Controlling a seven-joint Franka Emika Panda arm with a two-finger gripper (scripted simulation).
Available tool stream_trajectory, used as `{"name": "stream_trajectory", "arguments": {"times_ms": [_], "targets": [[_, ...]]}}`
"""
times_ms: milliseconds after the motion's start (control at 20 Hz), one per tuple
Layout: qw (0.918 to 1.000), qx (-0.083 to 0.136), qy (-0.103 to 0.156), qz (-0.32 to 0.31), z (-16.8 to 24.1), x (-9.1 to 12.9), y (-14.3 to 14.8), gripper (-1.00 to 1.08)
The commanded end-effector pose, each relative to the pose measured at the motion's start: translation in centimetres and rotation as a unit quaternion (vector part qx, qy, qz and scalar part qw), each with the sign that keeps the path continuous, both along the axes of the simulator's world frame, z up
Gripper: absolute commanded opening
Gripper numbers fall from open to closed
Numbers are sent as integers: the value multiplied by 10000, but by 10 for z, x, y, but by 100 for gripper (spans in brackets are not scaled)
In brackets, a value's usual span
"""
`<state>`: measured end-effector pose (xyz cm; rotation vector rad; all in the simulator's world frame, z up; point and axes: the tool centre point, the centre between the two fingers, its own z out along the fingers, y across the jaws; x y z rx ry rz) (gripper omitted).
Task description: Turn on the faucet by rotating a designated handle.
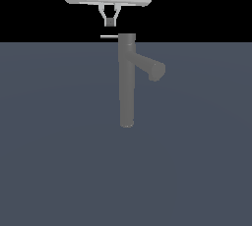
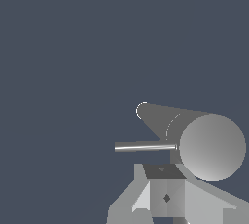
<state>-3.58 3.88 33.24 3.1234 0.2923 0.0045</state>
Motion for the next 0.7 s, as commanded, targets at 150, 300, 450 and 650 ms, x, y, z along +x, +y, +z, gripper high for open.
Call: {"name": "stream_trajectory", "arguments": {"times_ms": [150, 300, 450, 650], "targets": [[9999, 14, 7, 122, -19, 27, 8, -100], [9999, 18, 12, 165, -26, 36, 11, -100], [9998, 21, 15, 195, -30, 43, 13, -100], [9998, 21, 17, 212, -32, 46, 15, -100]]}}
